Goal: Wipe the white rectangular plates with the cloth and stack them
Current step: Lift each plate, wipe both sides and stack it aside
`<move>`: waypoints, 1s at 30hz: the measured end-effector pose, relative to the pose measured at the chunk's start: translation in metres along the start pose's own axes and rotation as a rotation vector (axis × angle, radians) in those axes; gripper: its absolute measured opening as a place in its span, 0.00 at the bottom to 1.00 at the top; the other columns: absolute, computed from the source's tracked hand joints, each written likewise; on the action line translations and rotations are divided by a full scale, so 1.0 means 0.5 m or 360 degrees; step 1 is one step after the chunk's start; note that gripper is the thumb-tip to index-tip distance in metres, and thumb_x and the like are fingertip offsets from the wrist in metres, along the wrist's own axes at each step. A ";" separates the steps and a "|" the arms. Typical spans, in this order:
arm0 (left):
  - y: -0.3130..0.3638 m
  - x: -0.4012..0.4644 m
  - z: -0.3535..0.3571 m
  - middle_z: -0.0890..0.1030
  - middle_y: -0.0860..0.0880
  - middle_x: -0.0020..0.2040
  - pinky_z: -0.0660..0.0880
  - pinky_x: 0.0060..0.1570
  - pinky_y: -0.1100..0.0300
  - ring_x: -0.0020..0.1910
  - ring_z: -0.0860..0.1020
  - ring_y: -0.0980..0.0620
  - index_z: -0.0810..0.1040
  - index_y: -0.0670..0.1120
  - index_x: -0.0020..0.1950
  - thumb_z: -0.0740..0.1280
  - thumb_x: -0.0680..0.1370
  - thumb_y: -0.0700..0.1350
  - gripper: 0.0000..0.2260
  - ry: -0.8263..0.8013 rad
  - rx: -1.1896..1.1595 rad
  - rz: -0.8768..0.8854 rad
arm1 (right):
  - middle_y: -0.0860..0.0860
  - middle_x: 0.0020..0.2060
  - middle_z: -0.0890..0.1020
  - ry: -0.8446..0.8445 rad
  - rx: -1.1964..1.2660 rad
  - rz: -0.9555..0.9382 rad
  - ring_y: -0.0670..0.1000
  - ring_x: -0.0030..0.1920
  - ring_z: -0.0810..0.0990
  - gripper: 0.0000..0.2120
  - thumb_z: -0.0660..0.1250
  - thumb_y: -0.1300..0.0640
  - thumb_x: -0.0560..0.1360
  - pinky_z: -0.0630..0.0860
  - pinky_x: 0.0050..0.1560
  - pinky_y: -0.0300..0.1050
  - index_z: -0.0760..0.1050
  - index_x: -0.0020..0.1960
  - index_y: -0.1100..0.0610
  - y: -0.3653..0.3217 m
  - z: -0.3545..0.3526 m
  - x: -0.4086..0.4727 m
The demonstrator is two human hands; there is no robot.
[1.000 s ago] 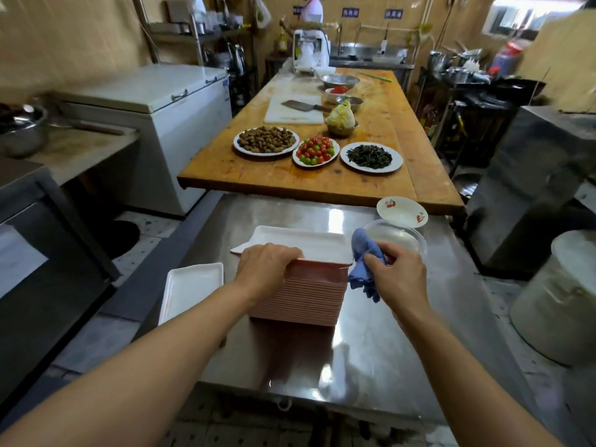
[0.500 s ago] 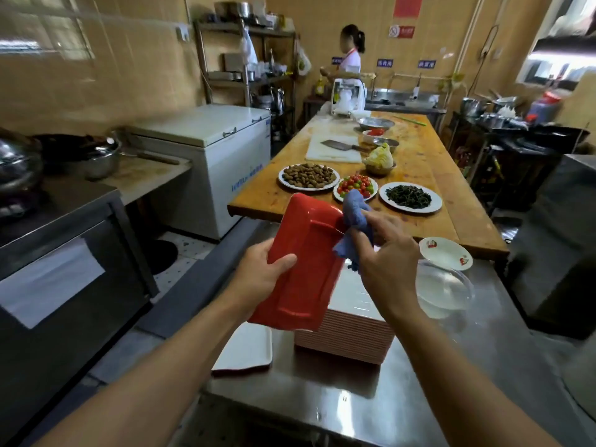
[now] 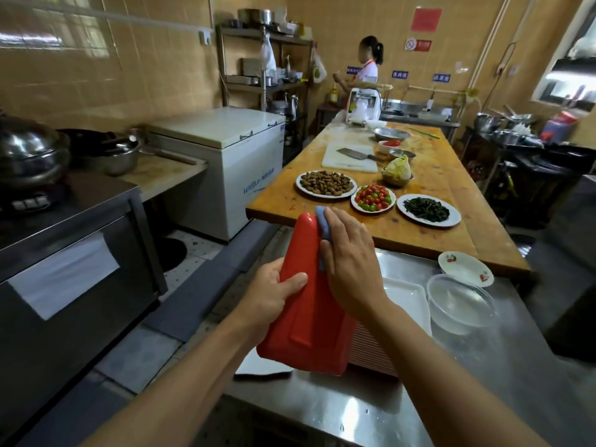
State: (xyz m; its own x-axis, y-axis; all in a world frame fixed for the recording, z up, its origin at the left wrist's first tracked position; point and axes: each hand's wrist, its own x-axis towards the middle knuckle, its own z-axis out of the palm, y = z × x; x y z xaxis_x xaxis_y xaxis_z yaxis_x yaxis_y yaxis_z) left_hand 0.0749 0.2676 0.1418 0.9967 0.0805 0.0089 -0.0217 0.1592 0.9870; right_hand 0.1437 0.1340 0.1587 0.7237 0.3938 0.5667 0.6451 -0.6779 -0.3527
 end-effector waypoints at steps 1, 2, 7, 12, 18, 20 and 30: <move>0.000 -0.002 0.001 0.82 0.40 0.48 0.80 0.42 0.55 0.43 0.82 0.46 0.75 0.40 0.60 0.63 0.78 0.37 0.11 -0.0004 -0.0009 -0.0002 | 0.55 0.70 0.66 0.0016 0.0005 0.0062 0.54 0.71 0.62 0.25 0.52 0.51 0.78 0.56 0.72 0.54 0.60 0.74 0.57 0.011 -0.003 -0.006; 0.001 -0.003 0.003 0.82 0.39 0.50 0.81 0.43 0.54 0.45 0.82 0.45 0.74 0.40 0.61 0.63 0.78 0.37 0.12 -0.0004 -0.0015 0.0003 | 0.56 0.70 0.67 0.0031 0.0016 0.0124 0.54 0.71 0.63 0.26 0.51 0.51 0.78 0.55 0.73 0.52 0.60 0.74 0.58 0.022 -0.007 -0.011; 0.003 -0.003 0.029 0.81 0.36 0.50 0.80 0.44 0.52 0.45 0.81 0.42 0.73 0.37 0.61 0.62 0.78 0.35 0.12 0.0047 -0.0111 0.0039 | 0.59 0.71 0.64 0.0178 0.0125 0.0376 0.56 0.71 0.60 0.23 0.54 0.56 0.80 0.53 0.72 0.45 0.59 0.73 0.64 0.038 -0.021 -0.017; -0.004 0.009 0.054 0.83 0.41 0.44 0.81 0.41 0.53 0.40 0.82 0.46 0.76 0.40 0.57 0.62 0.78 0.36 0.09 0.0115 -0.0334 0.0025 | 0.61 0.71 0.60 0.0226 0.0284 0.0651 0.56 0.70 0.60 0.27 0.55 0.58 0.81 0.55 0.69 0.44 0.49 0.76 0.64 0.018 -0.013 -0.061; -0.019 0.037 0.071 0.85 0.46 0.39 0.80 0.33 0.57 0.37 0.84 0.49 0.76 0.43 0.53 0.62 0.78 0.38 0.06 0.0197 -0.0577 0.0028 | 0.51 0.57 0.66 0.0101 0.0502 0.0920 0.48 0.55 0.66 0.30 0.58 0.53 0.79 0.61 0.54 0.40 0.49 0.76 0.53 0.023 -0.013 -0.148; -0.030 0.039 0.082 0.85 0.46 0.40 0.80 0.34 0.57 0.38 0.84 0.49 0.76 0.42 0.56 0.61 0.78 0.38 0.08 0.0194 -0.0628 0.0001 | 0.48 0.56 0.70 0.0051 0.0699 0.1027 0.47 0.54 0.71 0.29 0.62 0.54 0.77 0.67 0.54 0.43 0.54 0.74 0.51 0.040 -0.033 -0.144; 0.008 0.051 0.054 0.75 0.47 0.64 0.73 0.60 0.45 0.61 0.76 0.45 0.62 0.49 0.71 0.74 0.68 0.50 0.36 -0.0045 -0.0012 -0.0114 | 0.49 0.53 0.79 -0.0239 0.0918 0.0798 0.45 0.51 0.79 0.25 0.70 0.63 0.71 0.77 0.51 0.39 0.68 0.65 0.50 0.114 -0.122 -0.140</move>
State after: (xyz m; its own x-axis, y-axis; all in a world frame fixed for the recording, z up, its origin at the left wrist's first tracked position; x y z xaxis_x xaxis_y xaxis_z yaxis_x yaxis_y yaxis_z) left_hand 0.1024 0.2435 0.1504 0.9975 0.0407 -0.0570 0.0493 0.1707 0.9841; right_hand 0.1151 0.0297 0.1444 0.9615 0.2333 0.1449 0.2279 -0.3834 -0.8950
